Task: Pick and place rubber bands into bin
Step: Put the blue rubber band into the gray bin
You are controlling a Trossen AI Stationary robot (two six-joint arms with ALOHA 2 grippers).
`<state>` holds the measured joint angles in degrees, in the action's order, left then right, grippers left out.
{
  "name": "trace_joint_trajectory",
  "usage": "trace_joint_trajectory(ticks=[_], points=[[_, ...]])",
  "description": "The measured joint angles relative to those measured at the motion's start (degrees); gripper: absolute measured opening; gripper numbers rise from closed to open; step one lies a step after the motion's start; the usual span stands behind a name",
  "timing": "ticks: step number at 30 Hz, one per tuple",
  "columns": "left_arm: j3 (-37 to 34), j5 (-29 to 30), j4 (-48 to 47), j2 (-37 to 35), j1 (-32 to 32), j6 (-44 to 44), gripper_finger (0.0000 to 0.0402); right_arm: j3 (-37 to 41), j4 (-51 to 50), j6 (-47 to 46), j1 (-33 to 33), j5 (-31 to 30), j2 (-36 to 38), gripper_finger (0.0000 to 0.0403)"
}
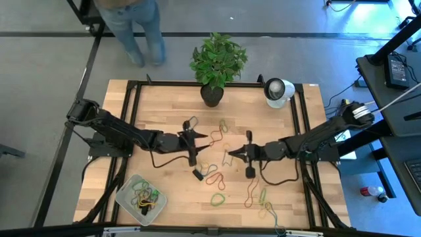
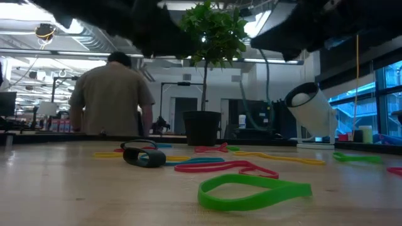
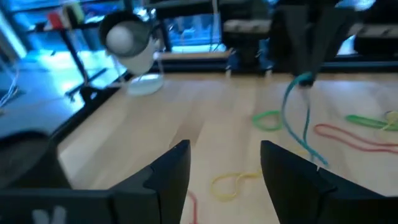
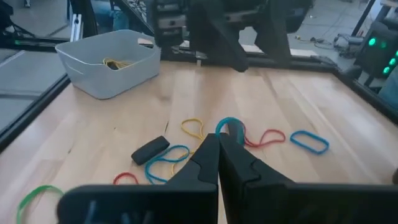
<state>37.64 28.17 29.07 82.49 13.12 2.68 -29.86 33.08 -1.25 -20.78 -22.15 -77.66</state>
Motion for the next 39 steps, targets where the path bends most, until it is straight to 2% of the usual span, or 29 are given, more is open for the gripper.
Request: trace_joint_trajectory(ticks=[5, 14, 17, 22, 28, 32, 39], points=[[4.1, -3.2, 0.1, 3.4, 2.5, -2.1, 0.0178, -5.0, 0.0, 4.3, 0.0, 1.4, -4.0, 0.0], [8.8, -2.5, -0.1, 10.4, 4.1, -4.0, 0.0175, -10.3, -1.6, 8.4, 0.0, 2.9, -7.1, 0.0], [9.4, -2.2, -0.1, 11.6, 3.9, -1.4, 0.0167, -10.3, -1.8, 9.1, 0.0, 2.8, -7.1, 0.0], [9.4, -2.4, 0.2, 13.0, 3.6, 1.8, 0.0122, -10.3, -1.7, 9.1, 0.2, 2.9, -7.1, 0.0], [9.4, -3.6, 0.4, 13.5, 3.6, 2.2, 0.0016, -10.3, -1.8, 7.7, 1.0, 2.8, -7.1, 0.0004], [9.4, -4.0, 0.4, 13.1, 3.8, 1.5, 0.0003, -10.3, -3.0, 4.4, 1.9, 2.8, -7.1, 0.0021], [9.4, -3.7, 0.3, 13.1, 4.1, 0.6, 0.0001, -10.2, -4.8, 1.5, 2.7, 2.8, -7.1, 0.0071]])
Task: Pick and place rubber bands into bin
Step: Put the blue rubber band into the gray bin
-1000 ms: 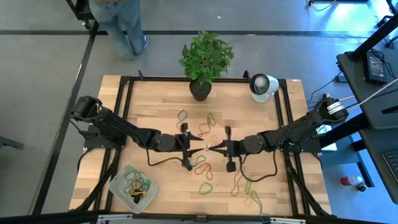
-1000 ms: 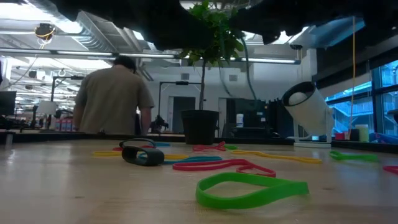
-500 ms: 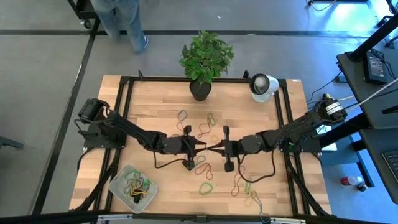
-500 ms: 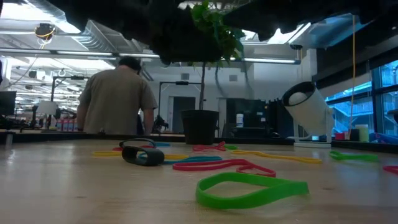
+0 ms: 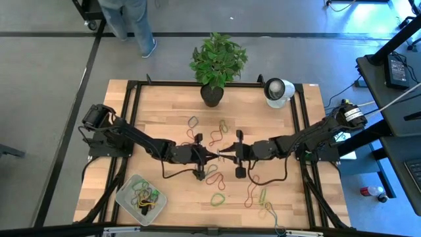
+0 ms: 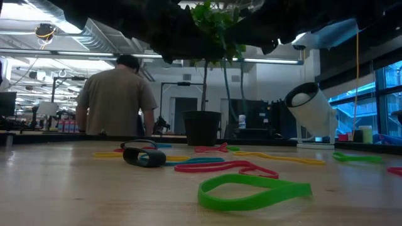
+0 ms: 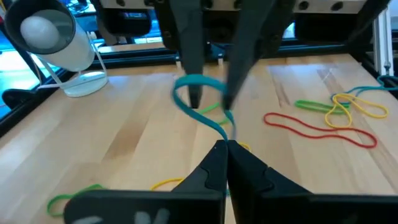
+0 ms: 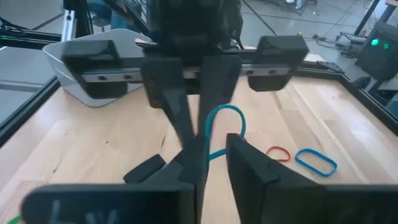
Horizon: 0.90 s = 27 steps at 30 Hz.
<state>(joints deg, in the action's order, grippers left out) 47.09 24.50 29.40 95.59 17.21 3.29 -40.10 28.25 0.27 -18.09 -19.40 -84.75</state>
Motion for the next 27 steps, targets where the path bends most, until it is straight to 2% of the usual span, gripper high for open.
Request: trace_joint_trajectory(ticks=[10, 19, 23, 27], points=[[0.0, 5.0, -1.0, 0.0, 0.7, -1.1, 0.0002, 0.0, -4.4, -2.3, 0.0, 0.0, 0.1, 0.013], [0.2, 13.0, -3.6, -0.2, 2.4, -2.1, 0.0002, 0.0, -10.4, -4.5, 0.0, 0.0, 0.1, 0.0181], [5.2, 17.1, -14.5, -0.2, 3.9, -2.7, 0.0001, 0.0, -15.9, -7.7, 0.0, 0.0, 0.1, 0.0195], [12.7, 20.4, -29.8, -0.2, 5.4, 1.7, 0.0002, 0.0, -20.2, -10.6, 0.0, 0.0, 0.1, 0.0199]])
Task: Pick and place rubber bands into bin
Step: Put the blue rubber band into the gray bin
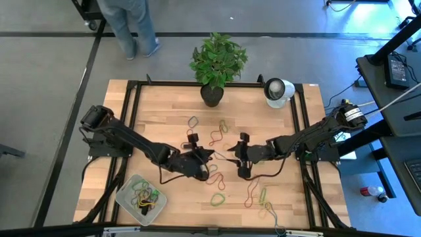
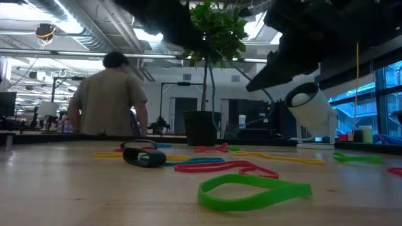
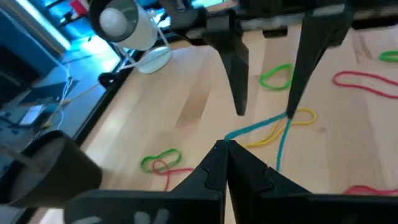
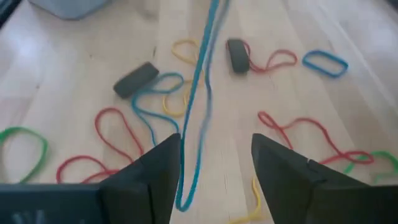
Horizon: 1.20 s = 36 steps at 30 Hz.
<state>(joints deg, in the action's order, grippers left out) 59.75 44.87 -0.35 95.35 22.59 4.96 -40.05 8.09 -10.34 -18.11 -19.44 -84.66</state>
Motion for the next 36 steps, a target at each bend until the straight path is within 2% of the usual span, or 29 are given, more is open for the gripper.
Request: trace_joint_trajectory(ticks=[5, 11, 14, 19, 23, 28, 32, 36], points=[[7.5, 0.5, -15.9, 0.0, 2.0, 5.7, 0.0002, 0.2, -2.0, -0.2, 0.0, 0.0, 0.0, 0.02], [13.5, 0.5, -30.3, 0.0, 5.0, 13.4, 0.0002, 0.2, -3.4, 0.6, 0.0, -1.3, 0.0, 0.02], [17.3, -0.2, -41.0, 0.0, 6.9, 20.0, 0.0001, 0.2, -5.1, 1.7, 0.0, -4.9, 0.0, 0.02], [23.6, -5.9, -58.4, 0.0, 10.2, 34.7, 0.0002, 0.2, -7.4, 1.7, 0.0, -6.8, 0.3, 0.02], [27.7, -14.8, -68.9, 0.0, 12.9, 46.2, 0.0002, 0.2, -8.5, 1.7, 0.0, -6.7, 0.3, 0.02], [30.8, -31.5, -78.0, 0.0, 17.2, 62.2, 0.0002, 0.2, -12.4, 0.2, 0.0, -6.7, 0.3, 0.02], [31.8, -41.0, -80.5, 0.0, 21.1, 75.7, 0.0002, 0.2, -13.0, 0.1, 0.0, -7.1, 0.3, 0.02], [31.7, -47.2, -80.5, 0.0, 25.6, 88.5, 0.0002, 0.2, -12.8, 0.1, 0.0, -7.2, 0.3, 0.02]])
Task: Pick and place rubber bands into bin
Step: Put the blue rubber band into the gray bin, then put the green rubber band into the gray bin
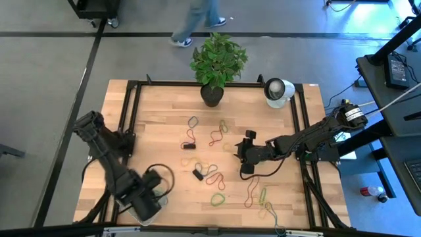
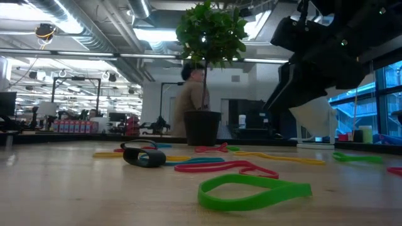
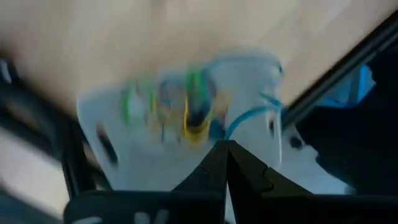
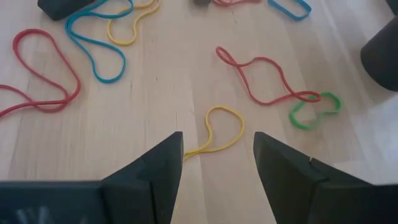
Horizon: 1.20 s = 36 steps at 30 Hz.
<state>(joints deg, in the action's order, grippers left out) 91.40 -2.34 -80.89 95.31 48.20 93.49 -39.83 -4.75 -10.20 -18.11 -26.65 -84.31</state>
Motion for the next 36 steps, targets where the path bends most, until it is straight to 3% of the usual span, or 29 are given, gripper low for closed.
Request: trace_joint_trajectory(ticks=[3, 11, 25, 31, 36], points=[[-0.1, -2.2, -1.9, 0.0, 3.9, 8.9, 0.0002, 0.0, 0.1, 0.0, 0.0, 0.0, 0.0, 0.02], [-0.8, 1.5, -8.4, 1.1, 11.9, 24.2, 0.0001, 0.0, 0.6, 0.0, 0.0, 0.0, 0.0, 0.02], [-22.5, 0.6, 17.9, 1.5, 10.4, 20.3, 0.0002, 0.0, 0.7, -1.4, 0.0, 0.0, 0.0, 0.02], [-26.4, -2.7, 20.0, 1.5, 8.1, 17.8, 0.0019, 0.0, 0.7, -1.6, 0.0, 0.0, 0.0, 0.02], [-26.6, -4.3, 19.5, 1.2, 6.7, 16.2, 0.0072, 0.0, 0.6, -1.6, 0.0, 0.0, 0.0, 0.02]])
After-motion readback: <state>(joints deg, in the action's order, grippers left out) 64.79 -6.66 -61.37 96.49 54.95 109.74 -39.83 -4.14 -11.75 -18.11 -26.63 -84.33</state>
